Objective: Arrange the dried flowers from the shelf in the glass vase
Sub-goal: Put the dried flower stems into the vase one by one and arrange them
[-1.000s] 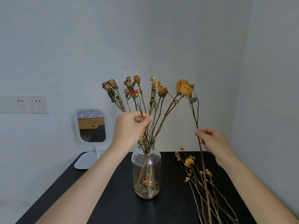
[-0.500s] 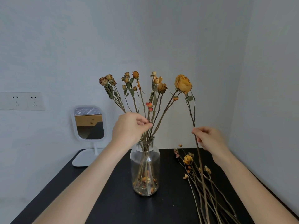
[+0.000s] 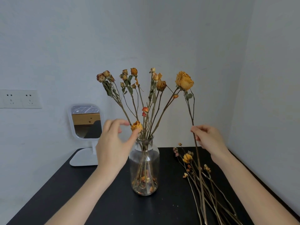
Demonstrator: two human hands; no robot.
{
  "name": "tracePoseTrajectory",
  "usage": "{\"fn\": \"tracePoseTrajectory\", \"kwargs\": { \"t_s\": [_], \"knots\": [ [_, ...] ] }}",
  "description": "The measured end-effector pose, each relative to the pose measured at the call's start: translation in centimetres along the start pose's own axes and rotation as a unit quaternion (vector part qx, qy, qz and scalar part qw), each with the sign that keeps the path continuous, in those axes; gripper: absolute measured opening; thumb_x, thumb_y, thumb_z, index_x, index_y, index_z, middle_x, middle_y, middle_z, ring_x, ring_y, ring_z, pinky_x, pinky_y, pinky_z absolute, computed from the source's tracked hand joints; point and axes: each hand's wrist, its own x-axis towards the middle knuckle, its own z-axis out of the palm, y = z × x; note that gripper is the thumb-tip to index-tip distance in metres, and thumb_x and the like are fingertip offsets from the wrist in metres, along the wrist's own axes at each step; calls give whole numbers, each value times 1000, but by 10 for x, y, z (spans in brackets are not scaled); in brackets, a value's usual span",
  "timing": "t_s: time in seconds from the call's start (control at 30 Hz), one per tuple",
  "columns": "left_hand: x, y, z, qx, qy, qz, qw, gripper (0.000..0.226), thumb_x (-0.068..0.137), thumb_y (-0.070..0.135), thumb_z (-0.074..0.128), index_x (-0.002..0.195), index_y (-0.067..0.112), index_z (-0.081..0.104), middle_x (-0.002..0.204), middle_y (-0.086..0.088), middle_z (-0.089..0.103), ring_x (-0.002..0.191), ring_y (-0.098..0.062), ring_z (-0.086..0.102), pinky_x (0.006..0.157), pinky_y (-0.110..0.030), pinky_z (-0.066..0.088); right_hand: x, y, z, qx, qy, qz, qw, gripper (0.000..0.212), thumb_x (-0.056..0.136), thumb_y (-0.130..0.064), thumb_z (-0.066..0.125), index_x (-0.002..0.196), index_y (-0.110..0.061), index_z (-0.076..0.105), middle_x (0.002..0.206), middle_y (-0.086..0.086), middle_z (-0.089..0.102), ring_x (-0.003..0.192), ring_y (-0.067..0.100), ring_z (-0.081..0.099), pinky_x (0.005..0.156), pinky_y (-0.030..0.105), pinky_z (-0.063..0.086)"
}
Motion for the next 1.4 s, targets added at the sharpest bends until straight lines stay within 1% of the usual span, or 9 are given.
{"fn": "tracePoseTrajectory", "kwargs": {
  "t_s": [0.1,0.2,0.27,0.5,0.8,1.0,1.17,1.3,1.4],
  "knots": [
    [-31,-26,12,-36,-31,-80,996,49,70,60,55,102,23,49,93,12,41,87,-10,49,65,-12,35,4,-4,2,15,30,-16,999,15,91,-21,55,99,-12,62,67,-3,53,59,7,47,56,17,34],
    [-45,-41,37,-6,-151,-143,978,74,67,61,66,123,17,45,117,4,43,113,-15,46,93,-28,43,5,-8,3,46,69,-36,996,14,91,-22,54,99,-13,62,69,-6,53,58,5,46,55,16,33],
    [-44,-37,53,20,-182,-146,972,85,64,67,64,129,17,42,125,2,44,120,-16,42,100,-37,42,5,-8,4,65,88,-52,993,13,92,-23,53,97,-15,62,69,-6,53,59,4,47,56,17,34],
    [-31,-25,81,31,-109,-168,979,75,64,68,64,115,14,51,110,-1,54,109,-19,50,89,-43,48,10,-11,-2,100,139,-95,981,17,94,-22,50,101,-11,62,68,-5,52,58,6,45,57,19,35],
    [-25,-50,70,-133,-177,-160,962,40,68,41,77,95,42,48,92,24,55,88,6,52,74,-10,36,16,-22,-1,152,162,-121,968,13,96,-22,47,96,-14,58,63,-5,48,54,4,43,48,13,34],
    [-19,-64,63,-181,-229,-191,937,41,71,34,75,96,44,44,98,27,54,94,4,50,74,-11,37,15,-37,3,239,144,-135,951,19,97,-20,44,82,-22,55,52,-11,47,40,0,38,37,12,29],
    [-16,-63,68,-166,-195,-173,951,63,61,46,81,113,26,52,113,6,58,112,-15,52,98,-39,44,19,-58,8,308,125,-127,935,16,98,-21,43,85,-22,51,52,-11,45,37,3,34,35,15,24],
    [-17,-62,68,-180,-167,-197,949,66,59,44,82,111,30,43,101,21,55,97,-2,52,81,-17,40,19,-72,11,325,116,-143,928,17,98,-23,43,83,-24,51,55,-10,45,39,4,34,36,15,24],
    [-17,-64,67,-176,-172,-208,947,66,63,41,81,114,30,41,98,25,51,91,2,49,82,-17,39,17,-77,13,333,109,-149,924,19,98,-23,44,81,-24,51,54,-9,45,39,4,33,36,16,23]
  ]
}}
